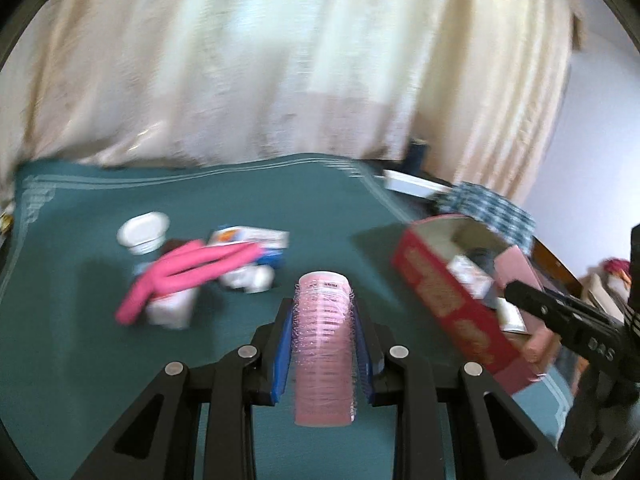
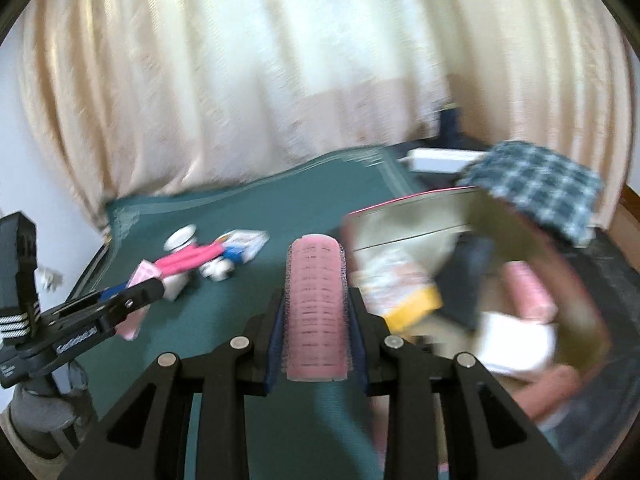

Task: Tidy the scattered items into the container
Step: 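Carry both pink rollers over the red tin and open both grippers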

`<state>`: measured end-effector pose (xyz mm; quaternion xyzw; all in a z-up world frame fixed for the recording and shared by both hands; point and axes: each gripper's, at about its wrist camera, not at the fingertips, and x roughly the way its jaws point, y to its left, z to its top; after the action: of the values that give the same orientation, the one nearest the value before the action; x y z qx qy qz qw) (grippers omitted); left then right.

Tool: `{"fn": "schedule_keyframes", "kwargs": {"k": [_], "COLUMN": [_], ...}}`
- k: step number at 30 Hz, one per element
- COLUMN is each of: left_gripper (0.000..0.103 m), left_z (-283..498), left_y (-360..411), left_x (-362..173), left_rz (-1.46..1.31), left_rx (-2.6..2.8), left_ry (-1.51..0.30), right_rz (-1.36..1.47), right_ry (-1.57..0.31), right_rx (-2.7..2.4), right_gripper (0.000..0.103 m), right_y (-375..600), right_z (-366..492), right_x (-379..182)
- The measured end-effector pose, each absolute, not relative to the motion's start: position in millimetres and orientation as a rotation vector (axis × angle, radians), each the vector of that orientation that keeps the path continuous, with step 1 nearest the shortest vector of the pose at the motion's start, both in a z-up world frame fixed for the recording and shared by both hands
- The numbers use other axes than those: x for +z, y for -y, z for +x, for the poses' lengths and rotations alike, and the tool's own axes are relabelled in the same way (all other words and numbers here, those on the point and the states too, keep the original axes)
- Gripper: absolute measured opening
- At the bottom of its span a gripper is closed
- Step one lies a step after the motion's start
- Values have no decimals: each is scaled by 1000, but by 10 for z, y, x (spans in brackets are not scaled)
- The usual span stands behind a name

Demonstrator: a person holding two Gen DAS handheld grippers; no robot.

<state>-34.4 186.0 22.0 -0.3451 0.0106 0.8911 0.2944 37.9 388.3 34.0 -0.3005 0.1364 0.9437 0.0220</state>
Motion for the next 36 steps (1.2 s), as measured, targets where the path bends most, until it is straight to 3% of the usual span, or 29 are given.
{"fn": "schedule_keyframes", "kwargs": {"k": [13,27,28,29,30,36], "left_gripper": [29,32,42,63,68,68], "left_z": [62,82,82,79,77,67], "left_y": [-3135,-3660,-3657,-3649,-3628,-3531], "left_x": [369,224,216,209,209,243], "left_rz": [-859,-906,-910,-912,-908,-893], "left_rx": [2128,2030,2032,2035,2041,2082], "left_ry": [-133,-136,-133,-126,-114,-113], "right_rz": [-853,-852,-853,-853,-854,-851], "right_ry": [-475,-531,-541,-548,-554,-565], "right_rx": [2770,2731,2728,2723,2719,2709], "right_gripper": [32,33,35,37,43,46], "right_y": [-4725,-4986,-5000,-5006,-5014,-5000], "right_z": [723,757,760,763,765,773], "right_x": [267,184,178,175,168,171]}}
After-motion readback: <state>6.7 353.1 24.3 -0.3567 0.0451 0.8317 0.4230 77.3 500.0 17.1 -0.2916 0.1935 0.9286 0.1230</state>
